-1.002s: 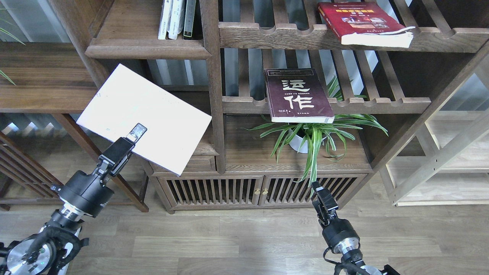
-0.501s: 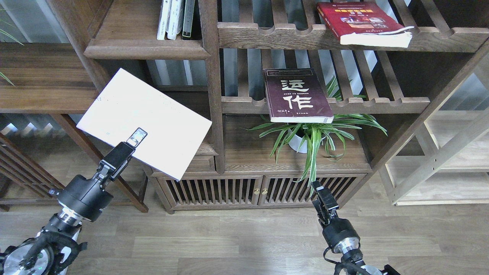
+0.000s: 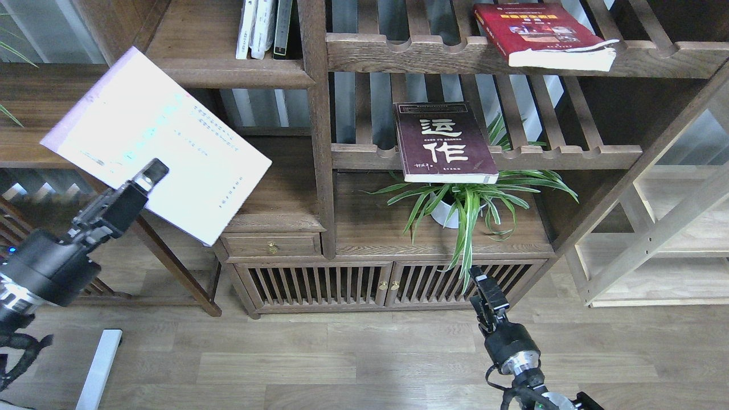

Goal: Organize books on shelf

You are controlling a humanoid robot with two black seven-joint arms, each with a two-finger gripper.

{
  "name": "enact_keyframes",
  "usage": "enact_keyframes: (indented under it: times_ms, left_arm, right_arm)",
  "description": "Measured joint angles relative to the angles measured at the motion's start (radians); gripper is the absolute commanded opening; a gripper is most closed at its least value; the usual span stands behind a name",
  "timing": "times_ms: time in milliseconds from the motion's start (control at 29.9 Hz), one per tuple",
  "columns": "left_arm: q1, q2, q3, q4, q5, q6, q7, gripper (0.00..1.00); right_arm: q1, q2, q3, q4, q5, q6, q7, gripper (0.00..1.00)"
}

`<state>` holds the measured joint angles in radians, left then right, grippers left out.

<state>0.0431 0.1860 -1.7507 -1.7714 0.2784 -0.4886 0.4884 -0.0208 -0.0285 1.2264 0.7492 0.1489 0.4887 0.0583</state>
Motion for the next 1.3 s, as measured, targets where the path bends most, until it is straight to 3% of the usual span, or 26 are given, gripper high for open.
enact_keyframes:
  times_ms: [267, 601, 1303]
  left_arm:
    - [-0.074, 0.056, -0.134, 0.001, 0.011, 0.000, 0.001, 0.02]
    - [-0.163, 0.117, -0.168, 0.043, 0.059, 0.000, 0.000, 0.03]
    - [-0.453, 0.299, -0.006, 0.195, 0.087, 0.000, 0.000, 0.03]
  right_arm:
    - [0.012, -0.011, -0.003, -0.015, 0.000, 0.000, -0.003, 0.99]
    - [0.014, -0.006, -0.011, -0.018, 0.001, 0.000, -0.002, 0.99]
    - [0.001, -0.005, -0.021, -0.006, 0.007, 0.000, 0.001, 0.99]
